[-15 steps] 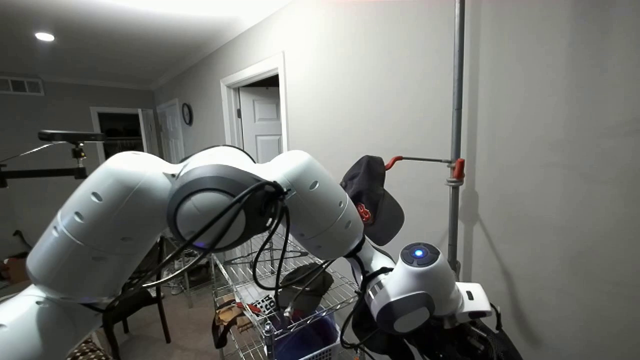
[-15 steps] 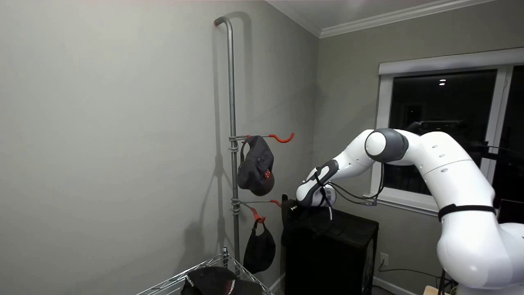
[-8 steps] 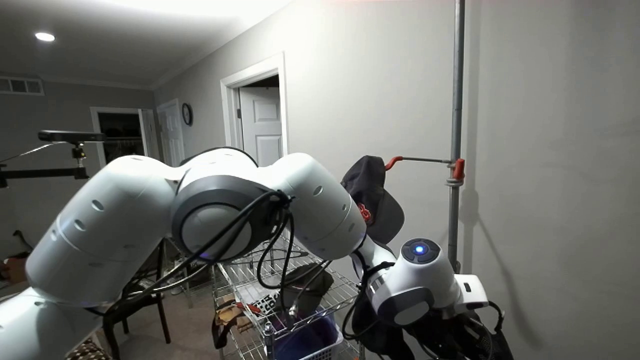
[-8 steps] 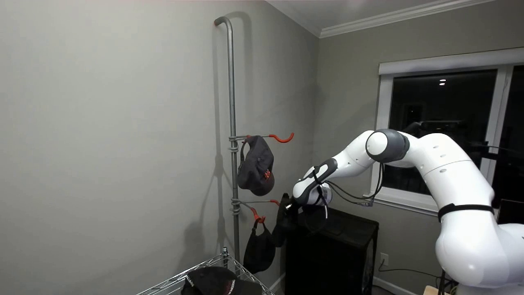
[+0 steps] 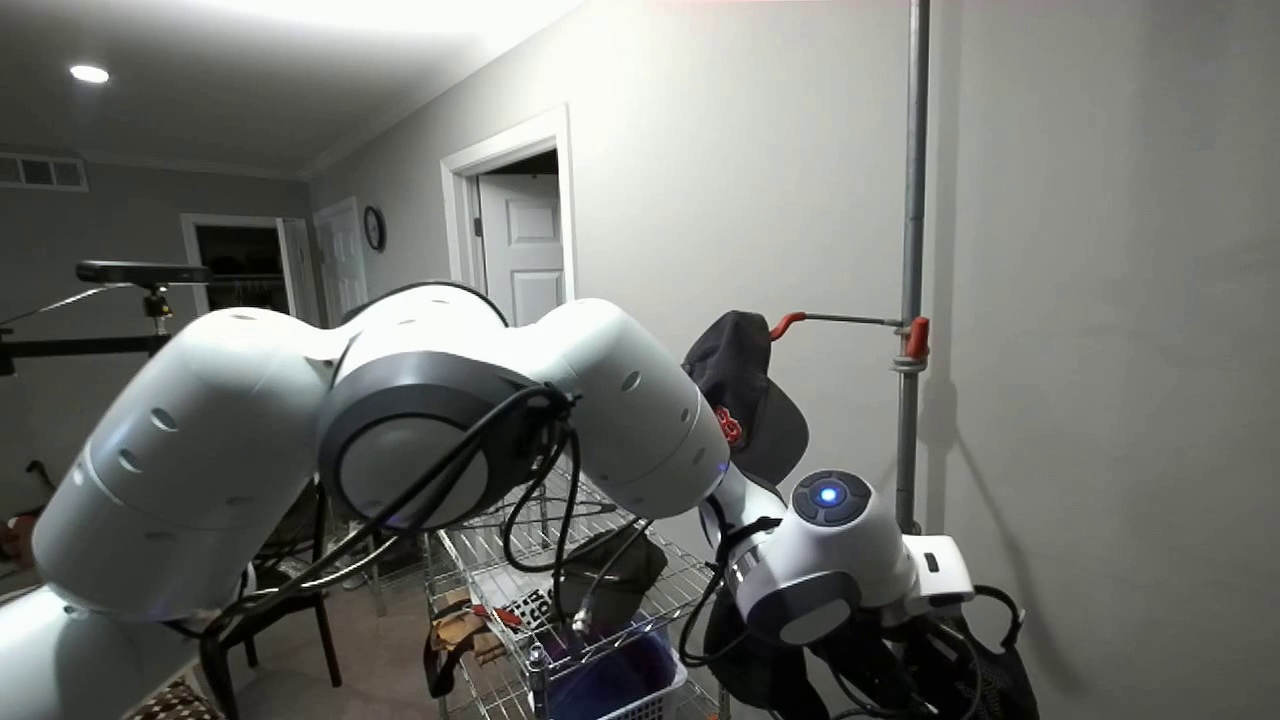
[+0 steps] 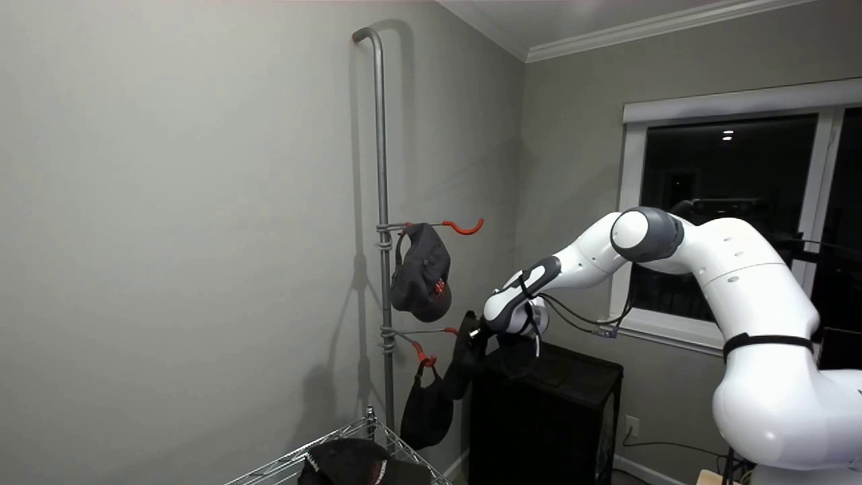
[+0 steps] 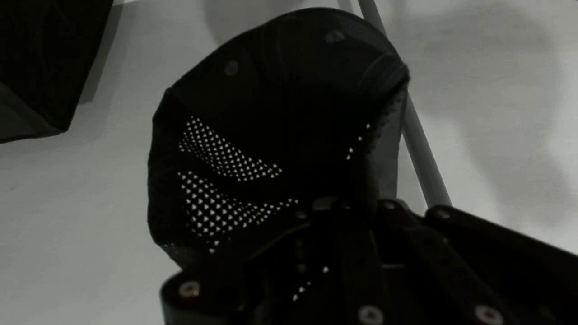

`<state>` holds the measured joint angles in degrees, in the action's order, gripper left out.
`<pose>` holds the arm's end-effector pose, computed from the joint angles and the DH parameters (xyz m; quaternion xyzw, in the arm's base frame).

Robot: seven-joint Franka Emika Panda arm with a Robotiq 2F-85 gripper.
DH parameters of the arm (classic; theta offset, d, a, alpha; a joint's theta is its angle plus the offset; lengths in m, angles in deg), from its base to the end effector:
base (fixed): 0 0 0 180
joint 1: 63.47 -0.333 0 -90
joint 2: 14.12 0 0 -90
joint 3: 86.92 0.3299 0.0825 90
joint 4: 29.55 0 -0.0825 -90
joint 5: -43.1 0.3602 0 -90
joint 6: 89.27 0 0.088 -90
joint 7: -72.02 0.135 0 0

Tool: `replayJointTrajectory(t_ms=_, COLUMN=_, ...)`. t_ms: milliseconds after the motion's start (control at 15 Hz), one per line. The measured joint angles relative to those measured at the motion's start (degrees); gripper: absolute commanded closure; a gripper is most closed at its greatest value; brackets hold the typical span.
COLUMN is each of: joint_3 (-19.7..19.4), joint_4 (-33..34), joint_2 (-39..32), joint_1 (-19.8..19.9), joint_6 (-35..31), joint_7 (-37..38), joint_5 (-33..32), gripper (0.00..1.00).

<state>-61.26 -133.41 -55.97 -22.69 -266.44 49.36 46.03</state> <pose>0.6650 -0.2317 0.2420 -0.9443 0.0540 -0.3233 0.0298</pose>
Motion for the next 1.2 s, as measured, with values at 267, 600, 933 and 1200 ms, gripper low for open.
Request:
replayJointTrajectory(t_ms=267, joint_3=3.5, joint_4=-4.4, joint_2=2.0, joint_1=3.1, joint_6=-4.8, joint_7=0.1, joint_5=-0.4, gripper=0.96)
replayJointTrajectory(t_ms=600, joint_3=6.2, joint_4=-11.7, joint_2=6.7, joint_1=7.0, joint_6=-7.6, joint_7=2.2, joint_5=-3.0, gripper=0.97)
replayJointTrajectory(t_ms=933, joint_3=8.3, joint_4=-20.1, joint_2=14.9, joint_1=10.2, joint_6=-7.5, joint_7=3.0, joint_5=-2.7, gripper=0.97)
replayJointTrajectory(t_ms=1200, joint_3=10.0, joint_4=-24.9, joint_2=23.3, joint_1=11.8, joint_6=-5.5, joint_7=3.6, joint_5=-2.5, gripper=0.96)
